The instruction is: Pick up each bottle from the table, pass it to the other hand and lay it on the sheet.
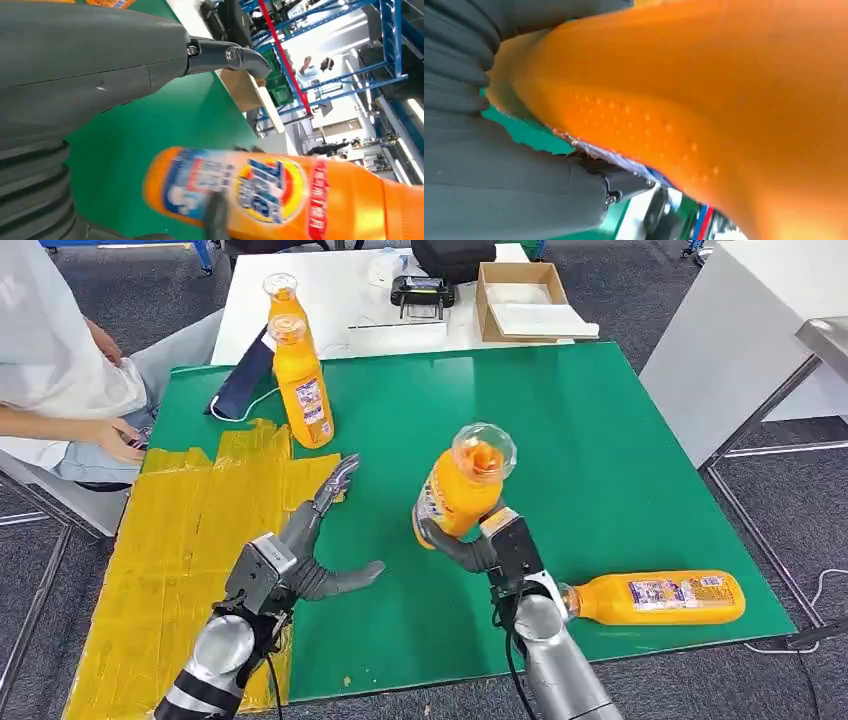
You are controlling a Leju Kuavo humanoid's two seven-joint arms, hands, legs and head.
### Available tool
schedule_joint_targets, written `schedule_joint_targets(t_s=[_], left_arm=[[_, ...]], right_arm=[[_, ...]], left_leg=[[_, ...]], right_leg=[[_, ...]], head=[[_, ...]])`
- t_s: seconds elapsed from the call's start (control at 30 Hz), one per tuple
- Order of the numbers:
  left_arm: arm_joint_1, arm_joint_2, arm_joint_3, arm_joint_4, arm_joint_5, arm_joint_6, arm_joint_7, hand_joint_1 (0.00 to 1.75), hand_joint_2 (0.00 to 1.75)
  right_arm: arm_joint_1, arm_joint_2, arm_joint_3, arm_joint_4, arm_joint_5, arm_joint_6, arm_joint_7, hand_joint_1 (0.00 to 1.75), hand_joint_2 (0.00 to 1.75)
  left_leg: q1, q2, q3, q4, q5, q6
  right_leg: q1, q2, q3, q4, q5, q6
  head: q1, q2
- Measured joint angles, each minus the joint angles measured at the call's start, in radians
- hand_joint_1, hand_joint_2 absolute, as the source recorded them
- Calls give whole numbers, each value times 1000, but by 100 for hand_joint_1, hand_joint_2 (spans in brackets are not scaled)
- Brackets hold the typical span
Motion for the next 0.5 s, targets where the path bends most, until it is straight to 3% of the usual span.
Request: schedule_joint_targets(t_s=[0.2, 0.5], left_arm=[[0, 0, -1, 0, 3, 8, 1, 0, 175], [-3, 0, -10, 1, 15, 9, 1, 0, 175]], right_arm=[[12, 13, 126, 17, 30, 27, 7, 175, 175], [7, 17, 188, 53, 50, -8, 7, 175, 175]], left_leg=[[0, 0, -1, 0, 0, 0], [0, 0, -1, 0, 0, 0]], right_leg=[[0, 0, -1, 0, 0, 0], [0, 0, 0, 0, 0, 0]], head=[[0, 0], [0, 0]])
